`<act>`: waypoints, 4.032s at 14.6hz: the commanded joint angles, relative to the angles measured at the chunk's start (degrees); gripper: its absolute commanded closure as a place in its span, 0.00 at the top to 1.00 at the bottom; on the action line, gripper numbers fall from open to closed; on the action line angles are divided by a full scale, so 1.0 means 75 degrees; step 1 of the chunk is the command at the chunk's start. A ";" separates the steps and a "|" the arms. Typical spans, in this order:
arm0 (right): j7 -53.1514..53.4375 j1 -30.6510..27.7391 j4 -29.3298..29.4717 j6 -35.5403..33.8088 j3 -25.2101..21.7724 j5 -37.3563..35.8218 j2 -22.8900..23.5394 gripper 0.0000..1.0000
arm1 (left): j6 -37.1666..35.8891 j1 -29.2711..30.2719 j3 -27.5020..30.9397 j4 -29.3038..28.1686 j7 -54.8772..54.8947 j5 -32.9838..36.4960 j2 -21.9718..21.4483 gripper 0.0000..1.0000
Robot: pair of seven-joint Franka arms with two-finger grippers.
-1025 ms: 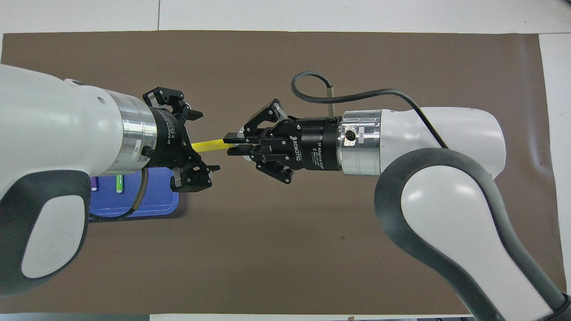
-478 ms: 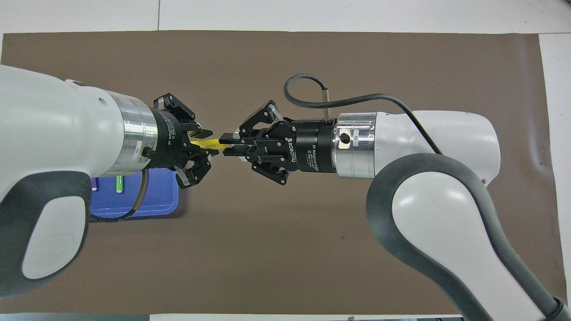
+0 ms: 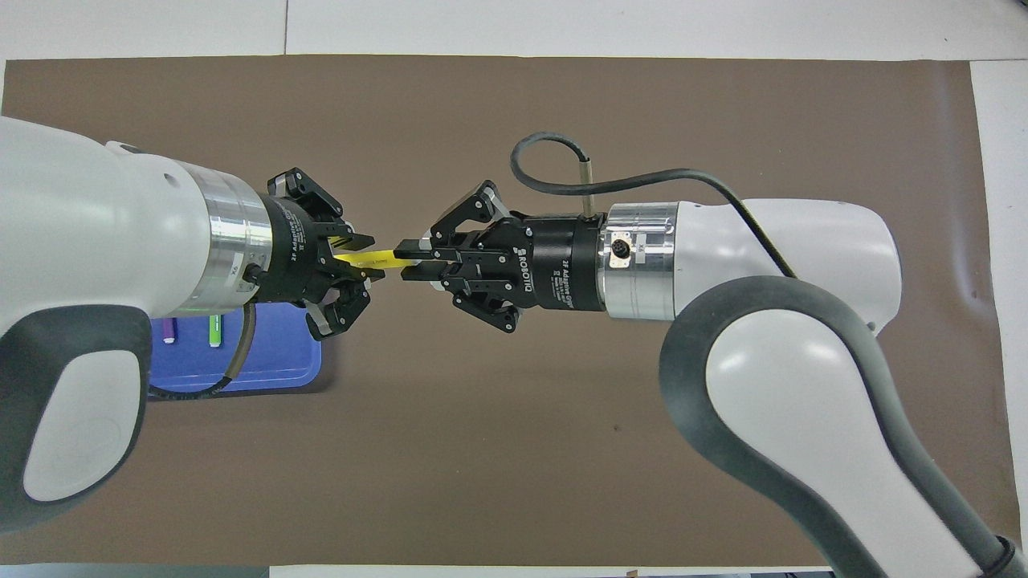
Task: Right arm passes pens to left for tray arrangement
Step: 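Close the left gripper on the yellow pen and open the right gripper, then lower the yellow pen into the tray while the right gripper withdraws, then release the yellow pen beside the other pens with the left gripper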
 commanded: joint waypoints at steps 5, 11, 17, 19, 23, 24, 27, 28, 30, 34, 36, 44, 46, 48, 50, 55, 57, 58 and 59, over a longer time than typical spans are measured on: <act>0.0107 -0.0027 0.0044 0.0024 0.0081 -0.0072 0.0010 0.00 | 0.0026 0.0074 0.0086 -0.0075 0.0342 0.0085 -0.0208 0.00; 0.0118 -0.0051 0.0044 -0.0023 0.0069 -0.1029 -0.0013 0.88 | 0.0038 0.0074 0.0098 -0.0087 0.0342 0.0096 -0.0208 0.00; 0.0154 -0.0132 -0.0003 -0.0117 -0.0048 -0.2621 -0.0037 1.00 | 0.0050 0.0144 0.0098 -0.0099 0.0447 0.0143 -0.0208 0.00; 0.0212 -0.0144 -0.0085 -0.0163 -0.0118 -0.3747 -0.0048 1.00 | 0.0038 0.0272 0.0191 -0.0157 0.0948 0.0143 -0.0220 0.00; 0.0119 -0.0144 -0.0389 -0.1005 -0.0750 -0.6474 -0.0200 1.00 | -0.0008 0.0461 0.0729 -0.0449 0.3522 0.0120 -0.0279 0.00; 0.0095 -0.0144 -0.0471 -0.1158 -0.0856 -0.7213 -0.0247 1.00 | -0.0009 0.0461 0.0870 -0.0589 0.4237 0.0108 -0.0279 0.00; -0.0383 -0.0144 -0.0763 -0.1324 -0.1358 -0.8612 -0.0388 1.00 | 0.0015 0.0472 0.1222 -0.1058 0.6604 0.0050 -0.0267 0.00; -0.0873 -0.0144 -0.0846 -0.1324 -0.1616 -0.8812 -0.0411 1.00 | 0.0026 0.0472 0.1420 -0.1280 0.7482 0.0038 -0.0267 0.00; -0.1951 -0.0144 -0.0917 -0.1312 -0.2248 -0.9129 -0.0423 1.00 | 0.0038 0.0472 0.1737 -0.1620 0.9438 0.0038 -0.0221 0.00; -0.3967 -0.0144 -0.0882 -0.1289 -0.3362 -0.9797 -0.0377 1.00 | 0.0178 0.0799 0.2102 -0.2172 1.2697 0.0049 0.0048 0.00; -0.4497 -0.0144 -0.0789 -0.1183 -0.3924 -0.9998 -0.0318 1.00 | 0.0260 0.0824 0.2113 -0.2150 1.3766 0.0283 0.0539 0.00; -0.4850 -0.0133 0.0651 -0.2937 -0.4443 -1.0514 -0.0353 1.00 | 0.1782 0.0589 0.2090 -0.2173 1.5389 0.2508 0.2403 0.00; -0.4850 -0.0133 0.1004 -0.3536 -0.4361 -1.0537 -0.0353 1.00 | 0.2122 0.0345 0.2102 -0.2173 1.5389 0.2697 0.2755 0.00; -0.4850 -0.0133 0.1121 -0.3947 -0.4314 -1.0561 -0.0504 1.00 | 0.2241 0.0320 0.2090 -0.2173 1.5377 0.3025 0.3048 0.00; -0.4850 -0.0133 0.1203 -0.4182 -0.4244 -1.0584 -0.0552 1.00 | 0.2265 0.0308 0.2090 -0.2196 1.5389 0.3038 0.3084 0.00; -0.4546 -0.0144 0.1357 -0.4557 -0.3904 -1.0526 -0.0587 1.00 | 0.1365 0.0320 0.2090 -0.2091 1.5389 0.3038 0.3073 0.00; -0.4546 -0.0144 0.1356 -0.4652 -0.3764 -1.0525 -0.0599 1.00 | 0.1175 0.0320 0.2090 -0.2091 1.5331 0.3026 0.3038 0.00; -0.4580 -0.0156 0.1240 -0.4640 -0.3763 -1.0514 -0.0646 1.00 | 0.1175 0.0332 0.2090 -0.2114 1.5319 0.3026 0.3038 0.00; -0.4592 -0.0156 0.1204 -0.4640 -0.3763 -1.0514 -0.0692 1.00 | 0.1175 0.0366 0.2090 -0.2114 1.5319 0.3026 0.3038 0.00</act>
